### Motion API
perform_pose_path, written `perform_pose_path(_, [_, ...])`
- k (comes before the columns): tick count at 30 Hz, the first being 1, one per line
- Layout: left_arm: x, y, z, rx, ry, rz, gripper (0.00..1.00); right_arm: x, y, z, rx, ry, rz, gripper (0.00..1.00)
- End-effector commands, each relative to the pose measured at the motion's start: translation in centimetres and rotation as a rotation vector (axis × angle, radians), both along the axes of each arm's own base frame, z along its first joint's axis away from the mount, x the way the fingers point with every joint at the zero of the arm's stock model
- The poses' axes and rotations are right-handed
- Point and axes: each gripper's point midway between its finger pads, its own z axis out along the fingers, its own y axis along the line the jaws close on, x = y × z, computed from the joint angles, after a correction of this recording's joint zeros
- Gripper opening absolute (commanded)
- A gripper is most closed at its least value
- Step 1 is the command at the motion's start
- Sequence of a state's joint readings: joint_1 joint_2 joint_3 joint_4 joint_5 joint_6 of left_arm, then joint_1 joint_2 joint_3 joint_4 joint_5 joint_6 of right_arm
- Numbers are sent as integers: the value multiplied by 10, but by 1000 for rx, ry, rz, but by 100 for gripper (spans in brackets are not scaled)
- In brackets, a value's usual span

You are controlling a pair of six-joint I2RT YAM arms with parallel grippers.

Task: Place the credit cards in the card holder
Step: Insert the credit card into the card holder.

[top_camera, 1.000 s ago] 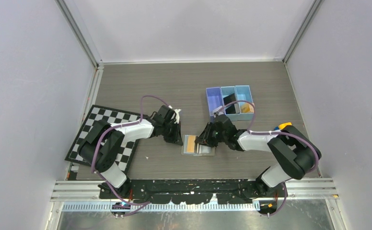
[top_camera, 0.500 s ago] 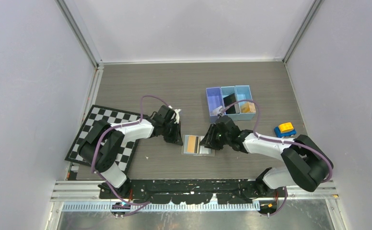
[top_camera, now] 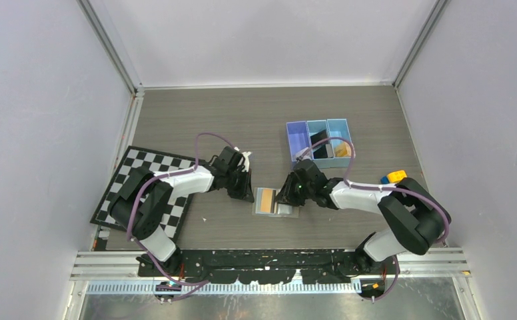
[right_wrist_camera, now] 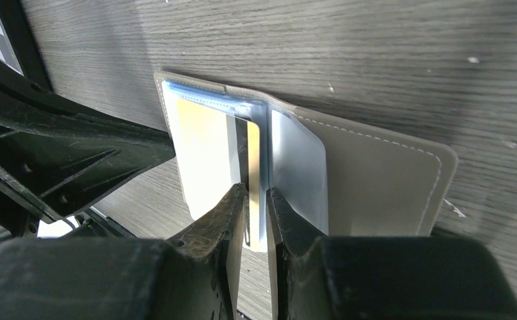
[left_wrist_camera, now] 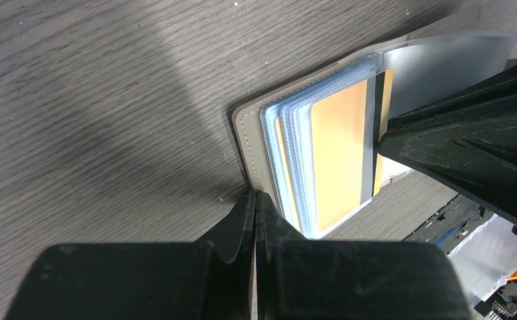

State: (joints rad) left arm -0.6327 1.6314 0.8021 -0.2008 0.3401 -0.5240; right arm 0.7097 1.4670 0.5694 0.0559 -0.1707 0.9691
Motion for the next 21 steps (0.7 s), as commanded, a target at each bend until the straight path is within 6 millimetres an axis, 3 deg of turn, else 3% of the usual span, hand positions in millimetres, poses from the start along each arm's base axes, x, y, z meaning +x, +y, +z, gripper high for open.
perform_pose_path(1, [-15, 27, -32, 137, 49, 21, 0, 16, 18, 16, 37, -68, 25, 22])
perform_pose_path(9, [-15, 28, -31, 135, 48, 23, 0, 17, 28, 24, 57, -82, 46, 19])
perform_pose_path(13, [-16, 30, -32, 143, 51, 33, 0, 14, 21, 36, 31, -94, 52, 30])
perform_pose_path(18, [-15, 29, -32, 138, 50, 37, 0, 6, 0, 59, -48, -116, 58, 46])
perform_pose_path(21, [-15, 28, -30, 133, 41, 39, 0, -1, -30, 65, -182, -116, 33, 53])
